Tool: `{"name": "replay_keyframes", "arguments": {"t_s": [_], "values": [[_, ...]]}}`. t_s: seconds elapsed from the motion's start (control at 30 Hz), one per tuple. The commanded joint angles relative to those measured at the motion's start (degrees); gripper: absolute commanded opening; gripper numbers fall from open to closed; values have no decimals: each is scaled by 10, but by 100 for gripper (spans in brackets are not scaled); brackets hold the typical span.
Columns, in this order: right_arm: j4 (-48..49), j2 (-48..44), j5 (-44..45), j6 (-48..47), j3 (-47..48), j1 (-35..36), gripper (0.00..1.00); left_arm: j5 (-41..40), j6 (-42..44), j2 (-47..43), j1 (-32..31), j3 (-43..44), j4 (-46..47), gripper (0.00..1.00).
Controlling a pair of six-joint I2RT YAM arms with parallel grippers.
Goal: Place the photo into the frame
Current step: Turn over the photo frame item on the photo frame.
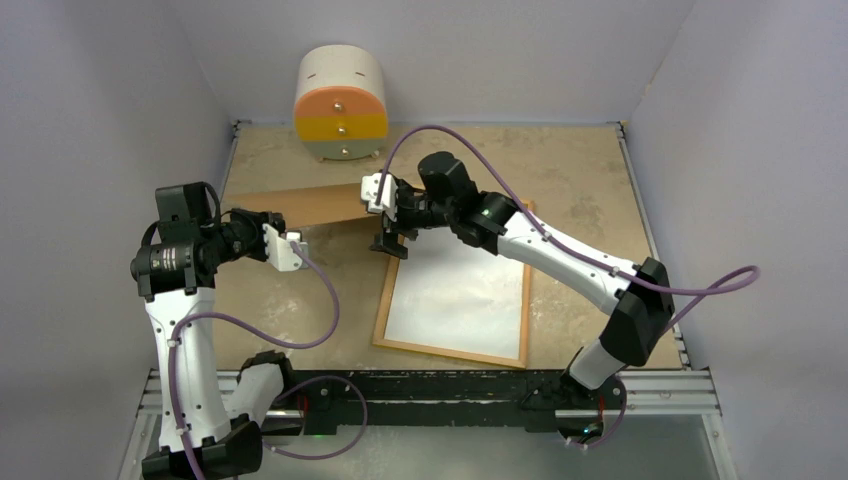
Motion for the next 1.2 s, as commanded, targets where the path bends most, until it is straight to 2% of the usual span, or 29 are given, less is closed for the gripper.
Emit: {"name": "replay_keyframes", "arguments": {"t_s": [0.0,0.13,0.3,0.4,0.47,0.57,0.73,0.87,0.9,0.93,0.97,1.03,1.1,1.13,1.17], "values": [[8,15,57,-61,31,19,88,45,35,-2,-1,31,10,0],[56,26,125,-71,20,32,73,47,47,0,-1,30,7,0],[117,32,181,-74,5,39,48,56,48,-1,-1,32,10,0],[152,34,192,-79,-5,40,30,57,47,-1,-1,32,14,0],[164,34,183,-78,-7,41,23,59,40,1,-1,31,24,0],[170,35,177,-83,-8,42,22,62,33,3,-1,33,34,0],[122,53,164,-111,14,47,26,66,20,8,-1,48,46,0],[129,60,171,-103,12,47,27,68,16,15,-1,64,37,0],[135,61,172,-100,10,48,30,67,18,15,-1,64,34,0],[141,61,178,-98,8,48,41,68,18,14,-1,65,32,0],[149,62,188,-95,4,50,47,69,19,13,-1,65,31,0],[161,62,201,-95,-2,53,50,67,21,11,-1,65,32,0],[169,59,206,-95,-4,53,43,63,26,10,-1,65,32,0],[168,59,203,-96,-1,54,36,62,23,10,-1,66,33,0],[162,60,199,-94,7,54,26,62,12,10,-1,66,42,0]]}}
